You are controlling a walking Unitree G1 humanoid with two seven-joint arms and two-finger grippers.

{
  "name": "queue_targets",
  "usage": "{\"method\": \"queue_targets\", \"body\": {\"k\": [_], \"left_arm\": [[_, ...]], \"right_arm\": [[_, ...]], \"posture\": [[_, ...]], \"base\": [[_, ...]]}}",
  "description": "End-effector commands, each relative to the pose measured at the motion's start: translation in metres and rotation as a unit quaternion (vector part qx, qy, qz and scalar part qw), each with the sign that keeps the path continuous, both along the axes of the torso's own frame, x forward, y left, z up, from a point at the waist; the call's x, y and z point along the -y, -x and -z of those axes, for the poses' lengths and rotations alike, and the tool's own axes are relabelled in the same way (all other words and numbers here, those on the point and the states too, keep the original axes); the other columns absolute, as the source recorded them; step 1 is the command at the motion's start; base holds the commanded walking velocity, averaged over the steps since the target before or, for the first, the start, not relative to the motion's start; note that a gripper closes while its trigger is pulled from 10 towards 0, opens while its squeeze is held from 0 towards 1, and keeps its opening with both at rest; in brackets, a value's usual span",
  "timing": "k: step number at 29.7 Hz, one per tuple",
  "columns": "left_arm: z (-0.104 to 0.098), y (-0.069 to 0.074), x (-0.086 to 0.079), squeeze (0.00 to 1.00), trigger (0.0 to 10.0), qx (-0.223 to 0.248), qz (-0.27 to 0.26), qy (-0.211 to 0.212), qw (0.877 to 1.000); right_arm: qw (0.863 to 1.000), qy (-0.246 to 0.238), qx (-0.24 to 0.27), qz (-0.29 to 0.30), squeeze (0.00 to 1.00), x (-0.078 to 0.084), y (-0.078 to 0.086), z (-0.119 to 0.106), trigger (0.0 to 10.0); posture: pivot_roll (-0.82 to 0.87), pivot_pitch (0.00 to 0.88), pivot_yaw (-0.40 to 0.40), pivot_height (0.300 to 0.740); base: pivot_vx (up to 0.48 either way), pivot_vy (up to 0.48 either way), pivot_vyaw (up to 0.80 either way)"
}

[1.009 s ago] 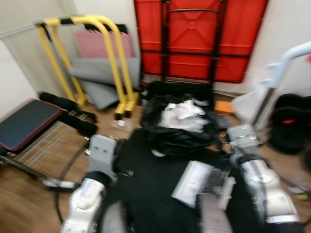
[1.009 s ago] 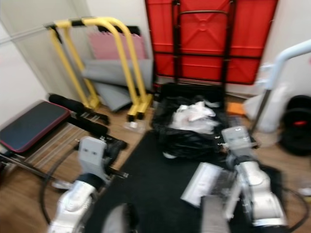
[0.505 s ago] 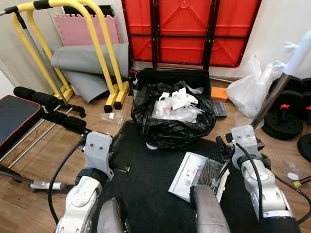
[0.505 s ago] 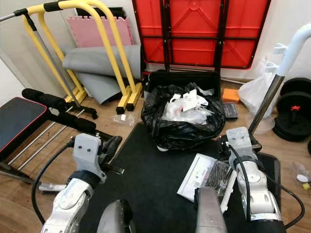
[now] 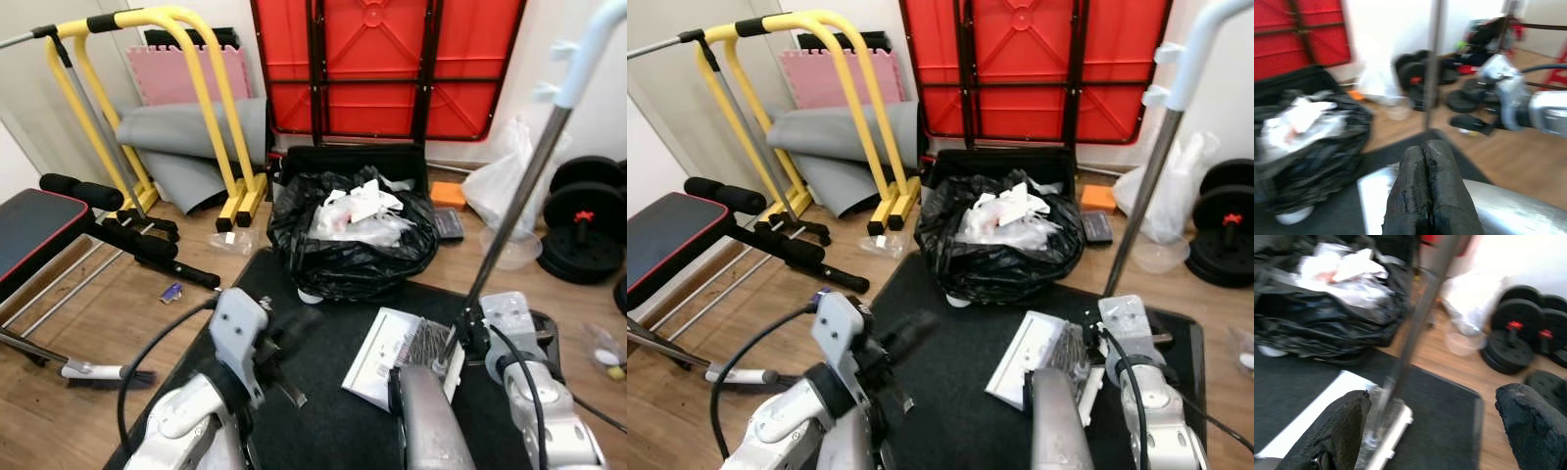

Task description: Sweep floor

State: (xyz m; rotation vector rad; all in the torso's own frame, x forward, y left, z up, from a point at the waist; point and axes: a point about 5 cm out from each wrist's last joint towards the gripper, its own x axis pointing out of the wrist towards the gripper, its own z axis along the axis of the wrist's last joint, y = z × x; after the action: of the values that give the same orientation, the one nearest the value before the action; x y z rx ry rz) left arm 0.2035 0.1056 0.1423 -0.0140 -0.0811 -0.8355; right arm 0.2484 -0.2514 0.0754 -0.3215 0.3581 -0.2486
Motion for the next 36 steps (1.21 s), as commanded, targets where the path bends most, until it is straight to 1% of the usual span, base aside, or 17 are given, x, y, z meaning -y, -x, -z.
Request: {"method": "queue_targets", "body": {"k": [1,4,6,7,8,11,14,15,19,20,27,29,32,33,34,35,36], "left_arm": [[0.001,0.003,0.000,0.00,10.0,-0.011,0.024,-0.002,1.000],[0.001,0.004,0.000,0.00,10.0,-0.013,0.030,-0.001,0.999],[-0.001,0.010,0.006,0.00,10.0,-0.032,0.077,0.018,0.996],[-0.002,0.012,0.007,0.00,10.0,-0.044,0.101,0.033,0.993],[-0.002,0.012,0.007,0.00,10.0,-0.044,0.101,0.033,0.993],[-0.003,0.014,0.008,0.00,10.0,-0.055,0.124,0.050,0.989],[-0.004,0.015,0.008,0.00,10.0,-0.059,0.132,0.055,0.988],[-0.006,0.017,0.007,0.00,10.0,-0.061,0.134,0.063,0.987],[-0.011,0.021,0.007,0.00,10.0,-0.064,0.135,0.071,0.986],[-0.013,0.024,0.007,0.00,10.0,-0.066,0.135,0.074,0.986],[-0.018,0.030,0.007,0.00,10.0,-0.073,0.140,0.080,0.984],[-0.020,0.032,0.007,0.00,10.0,-0.075,0.142,0.080,0.984],[-0.024,0.037,0.008,0.00,10.0,-0.080,0.147,0.078,0.983],[-0.024,0.037,0.008,0.00,10.0,-0.080,0.147,0.078,0.983],[-0.024,0.038,0.008,0.00,10.0,-0.080,0.147,0.077,0.983],[-0.024,0.038,0.008,0.00,10.0,-0.082,0.147,0.076,0.983],[-0.024,0.038,0.008,0.00,10.0,-0.082,0.147,0.076,0.983]], "right_arm": [[1.000,0.009,0.013,-0.003,0.00,-0.002,0.000,-0.003,10.0],[1.000,0.014,0.025,-0.005,0.00,-0.001,0.000,-0.005,10.0],[0.998,0.022,0.055,-0.010,0.00,0.009,-0.010,-0.012,10.0],[0.997,0.021,0.076,-0.016,0.00,0.013,-0.019,-0.018,10.0],[0.997,0.021,0.076,-0.016,0.00,0.013,-0.019,-0.018,10.0],[0.995,0.021,0.097,-0.020,0.00,0.016,-0.031,-0.026,10.0],[0.994,0.021,0.105,-0.020,0.00,0.017,-0.036,-0.029,10.0],[0.993,0.025,0.113,-0.022,0.00,0.017,-0.043,-0.033,10.0],[0.992,0.027,0.123,-0.024,0.00,0.017,-0.052,-0.039,10.0],[0.991,0.029,0.126,-0.027,0.00,0.017,-0.053,-0.040,10.0],[0.990,0.031,0.132,-0.034,0.00,0.014,-0.057,-0.038,10.0],[0.990,0.029,0.136,-0.039,0.00,0.012,-0.060,-0.038,10.0],[0.988,0.016,0.146,-0.057,0.00,0.000,-0.074,-0.040,10.0],[0.988,0.016,0.146,-0.057,0.00,0.000,-0.074,-0.040,10.0],[0.987,0.015,0.149,-0.058,0.00,-0.002,-0.076,-0.041,9.4],[0.986,0.014,0.153,-0.058,0.00,-0.002,-0.078,-0.042,4.7],[0.986,0.014,0.153,-0.058,0.00,-0.002,-0.078,-0.042,4.7]], "posture": [[-0.18,0.046,0.048,0.431],[-0.18,0.049,0.050,0.431],[-0.17,0.062,0.060,0.431],[-0.17,0.071,0.067,0.431],[-0.17,0.071,0.067,0.431],[-0.16,0.082,0.066,0.431],[-0.16,0.089,0.066,0.431],[-0.15,0.120,0.075,0.431],[-0.15,0.139,0.077,0.431],[-0.14,0.163,0.082,0.431],[-0.13,0.198,0.085,0.431],[-0.13,0.208,0.088,0.431],[-0.11,0.225,0.082,0.431],[-0.11,0.225,0.082,0.431],[-0.10,0.225,0.083,0.431],[-0.10,0.224,0.084,0.431],[-0.10,0.224,0.084,0.431]], "base": [[0.000,0.000,0.00],[0.000,0.000,0.00],[0.000,0.000,0.00],[0.000,0.000,0.00],[0.000,0.000,0.00],[0.000,0.000,0.00],[0.000,0.000,0.00],[0.000,0.000,0.00],[0.000,0.000,0.00],[0.000,0.000,0.00],[0.000,0.000,0.00],[0.000,0.000,0.00],[0.000,0.000,0.00],[0.000,0.000,0.00],[0.000,0.000,0.00],[0.000,0.000,0.00],[0.000,0.000,0.00]]}}
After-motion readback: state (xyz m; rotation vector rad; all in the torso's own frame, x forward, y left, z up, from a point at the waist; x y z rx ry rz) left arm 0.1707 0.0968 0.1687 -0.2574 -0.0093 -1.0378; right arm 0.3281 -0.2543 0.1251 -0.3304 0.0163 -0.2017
